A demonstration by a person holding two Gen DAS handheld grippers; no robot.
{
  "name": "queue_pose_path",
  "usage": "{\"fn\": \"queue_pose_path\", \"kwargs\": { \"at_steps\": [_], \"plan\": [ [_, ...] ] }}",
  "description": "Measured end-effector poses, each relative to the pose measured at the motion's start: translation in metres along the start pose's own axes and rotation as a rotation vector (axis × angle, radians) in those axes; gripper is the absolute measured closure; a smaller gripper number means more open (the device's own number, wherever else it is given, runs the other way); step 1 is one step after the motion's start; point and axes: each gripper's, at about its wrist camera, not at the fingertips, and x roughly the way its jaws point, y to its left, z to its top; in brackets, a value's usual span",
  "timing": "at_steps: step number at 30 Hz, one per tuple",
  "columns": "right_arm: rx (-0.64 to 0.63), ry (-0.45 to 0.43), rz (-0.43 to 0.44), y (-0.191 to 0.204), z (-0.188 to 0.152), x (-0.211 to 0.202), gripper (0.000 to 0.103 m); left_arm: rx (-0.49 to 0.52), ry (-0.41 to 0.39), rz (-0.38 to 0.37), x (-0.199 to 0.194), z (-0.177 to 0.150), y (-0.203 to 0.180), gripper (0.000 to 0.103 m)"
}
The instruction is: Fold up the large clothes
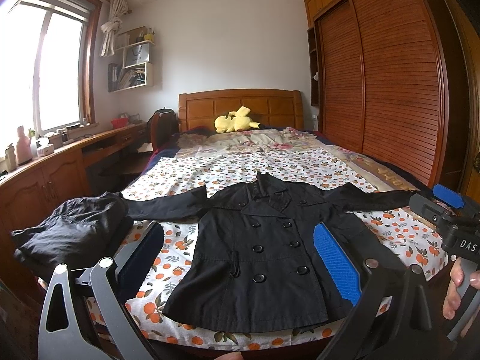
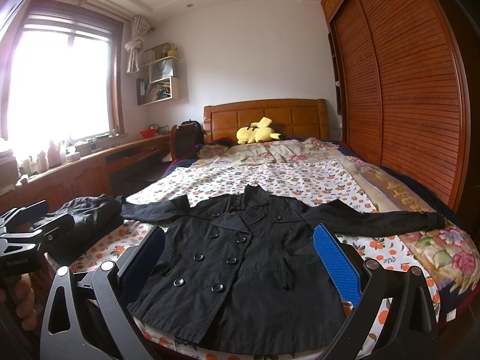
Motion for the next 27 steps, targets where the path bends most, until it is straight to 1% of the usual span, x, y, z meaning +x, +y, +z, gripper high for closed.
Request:
{"fn": "queue_pose_path", "kwargs": {
  "at_steps": [24,27],
  "plan": [
    [-0.001,-0.001,-0.001,0.001,0.000,-0.001,0.007,0.002,0.002,-0.003,0.002,-0.002,0.005,0.002],
    [-0.002,0.000,-0.001,0.001,0.001,-0.001,0.007,0.001,-0.001,-0.002,0.003,-0.003,0.011,0.002]
  ]
}}
